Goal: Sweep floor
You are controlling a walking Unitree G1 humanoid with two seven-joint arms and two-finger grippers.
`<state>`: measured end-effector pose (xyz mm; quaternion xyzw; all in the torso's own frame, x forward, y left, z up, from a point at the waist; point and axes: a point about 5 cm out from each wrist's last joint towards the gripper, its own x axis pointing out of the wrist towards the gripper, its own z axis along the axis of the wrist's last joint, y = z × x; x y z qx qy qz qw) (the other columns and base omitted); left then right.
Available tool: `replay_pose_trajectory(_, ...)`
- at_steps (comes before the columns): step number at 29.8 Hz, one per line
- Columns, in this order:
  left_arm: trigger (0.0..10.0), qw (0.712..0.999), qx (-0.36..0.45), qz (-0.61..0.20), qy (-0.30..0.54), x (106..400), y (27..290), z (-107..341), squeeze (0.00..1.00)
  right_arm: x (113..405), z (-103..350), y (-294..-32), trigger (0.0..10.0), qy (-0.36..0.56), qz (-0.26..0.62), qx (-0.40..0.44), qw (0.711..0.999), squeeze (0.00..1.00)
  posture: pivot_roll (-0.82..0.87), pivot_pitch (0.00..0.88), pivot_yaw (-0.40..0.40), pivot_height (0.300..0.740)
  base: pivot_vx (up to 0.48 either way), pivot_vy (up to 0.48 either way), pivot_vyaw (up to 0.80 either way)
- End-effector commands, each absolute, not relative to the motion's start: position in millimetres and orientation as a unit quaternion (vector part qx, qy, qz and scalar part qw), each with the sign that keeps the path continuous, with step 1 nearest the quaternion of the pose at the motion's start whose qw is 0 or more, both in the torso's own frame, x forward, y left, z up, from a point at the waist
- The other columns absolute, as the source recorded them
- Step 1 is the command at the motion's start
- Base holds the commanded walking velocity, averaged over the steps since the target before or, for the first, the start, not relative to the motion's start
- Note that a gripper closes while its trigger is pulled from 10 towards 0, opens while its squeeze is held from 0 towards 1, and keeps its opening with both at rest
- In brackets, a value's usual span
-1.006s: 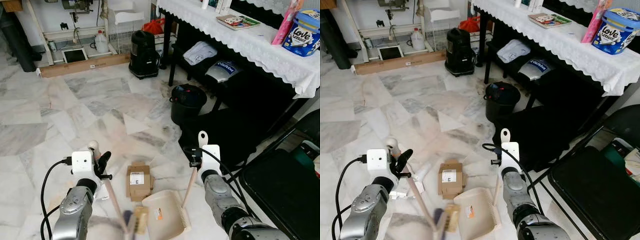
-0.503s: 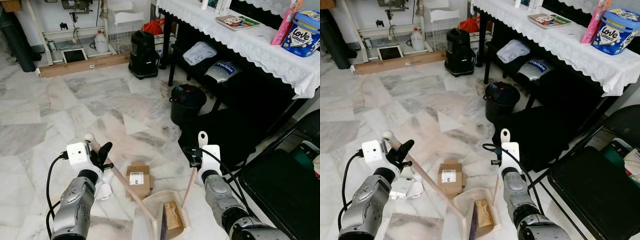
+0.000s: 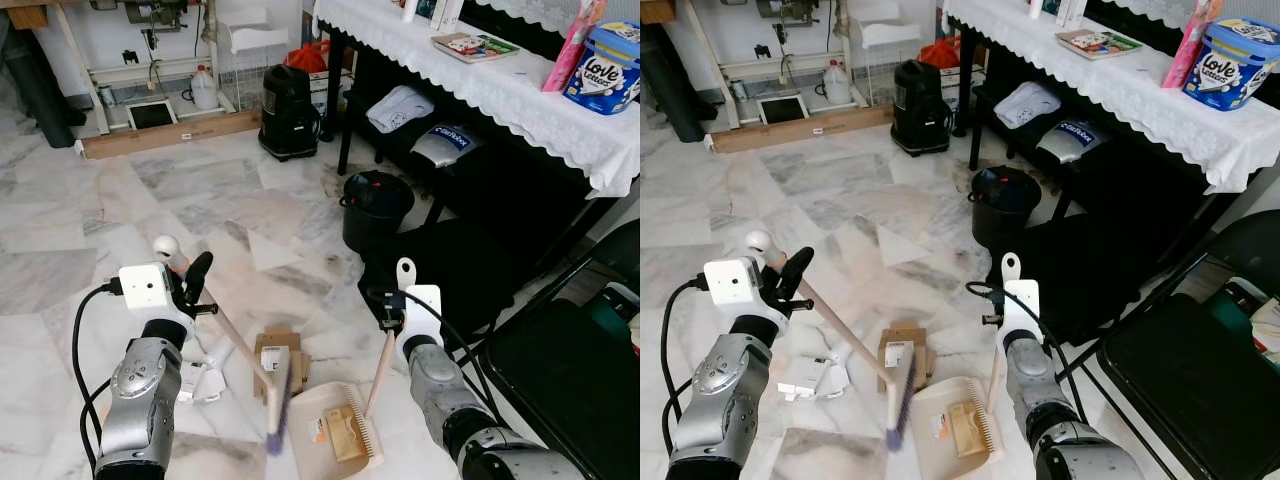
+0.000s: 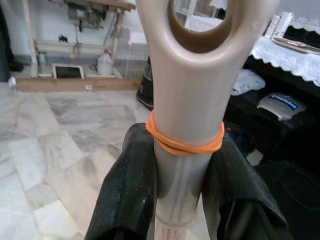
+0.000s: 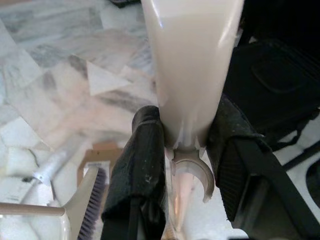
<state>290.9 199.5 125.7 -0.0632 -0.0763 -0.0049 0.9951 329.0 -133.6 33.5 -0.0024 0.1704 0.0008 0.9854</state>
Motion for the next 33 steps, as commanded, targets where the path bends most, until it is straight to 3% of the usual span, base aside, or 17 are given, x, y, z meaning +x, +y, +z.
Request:
replay_pose_trajectory(1, 10.0, 0.993, -0.057, -0.010, -0.098, 294.4, 196.5, 133.4, 0.00, 343.6, 57.0, -134.2, 10.0, 0.115, -0.006, 0.010, 0.993, 0.00, 0.11, 0.000, -0.054, 0.740, 0.000, 0.000, 0.00)
replay_pose_trajectory(23, 10.0, 0.990, 0.033, 0.036, -0.135, 318.9, 208.1, 140.7, 0.00, 367.9, 111.3, -145.0, 10.0, -0.010, -0.049, 0.070, 0.996, 0.00, 0.11, 0.000, -0.046, 0.740, 0.000, 0.000, 0.00)
replay_pose_trajectory(28, 10.0, 0.988, 0.039, 0.056, -0.140, 323.3, 216.9, 141.9, 0.00, 369.1, 118.7, -148.2, 10.0, -0.034, -0.050, 0.053, 0.997, 0.00, 0.10, 0.000, -0.049, 0.740, 0.000, 0.000, 0.00)
replay_pose_trajectory(33, 10.0, 0.987, 0.040, 0.060, -0.143, 325.2, 218.6, 142.0, 0.00, 368.3, 119.6, -151.1, 10.0, -0.042, -0.048, 0.045, 0.997, 0.00, 0.11, 0.000, -0.063, 0.740, 0.000, 0.000, 0.60)
